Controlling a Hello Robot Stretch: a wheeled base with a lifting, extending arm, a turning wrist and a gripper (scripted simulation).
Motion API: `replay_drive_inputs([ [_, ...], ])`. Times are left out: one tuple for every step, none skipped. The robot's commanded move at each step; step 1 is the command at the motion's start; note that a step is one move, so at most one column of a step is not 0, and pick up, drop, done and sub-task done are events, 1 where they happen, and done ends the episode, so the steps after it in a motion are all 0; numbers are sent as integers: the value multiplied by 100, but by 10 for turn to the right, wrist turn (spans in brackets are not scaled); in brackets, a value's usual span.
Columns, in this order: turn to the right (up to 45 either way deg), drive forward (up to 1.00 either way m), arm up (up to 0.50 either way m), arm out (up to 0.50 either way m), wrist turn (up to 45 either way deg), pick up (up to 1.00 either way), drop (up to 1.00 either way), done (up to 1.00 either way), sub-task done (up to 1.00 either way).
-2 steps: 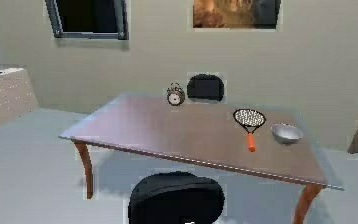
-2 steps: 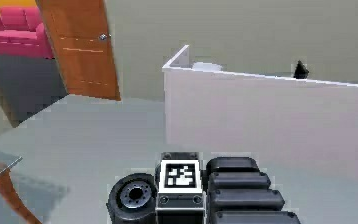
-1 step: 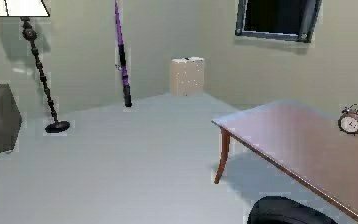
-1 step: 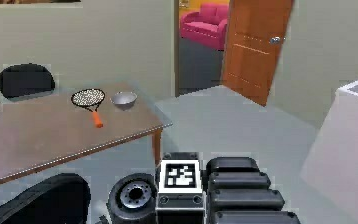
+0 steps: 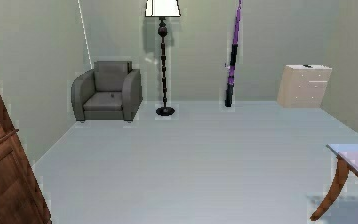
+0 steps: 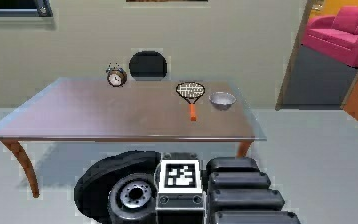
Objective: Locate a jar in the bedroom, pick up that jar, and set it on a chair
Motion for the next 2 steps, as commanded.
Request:
replay_drive_inputs([
  [0, 0, 0, 48, 0, 0, 0, 0, 0],
  [0, 0, 0, 0, 390, 0, 0, 0, 0],
])
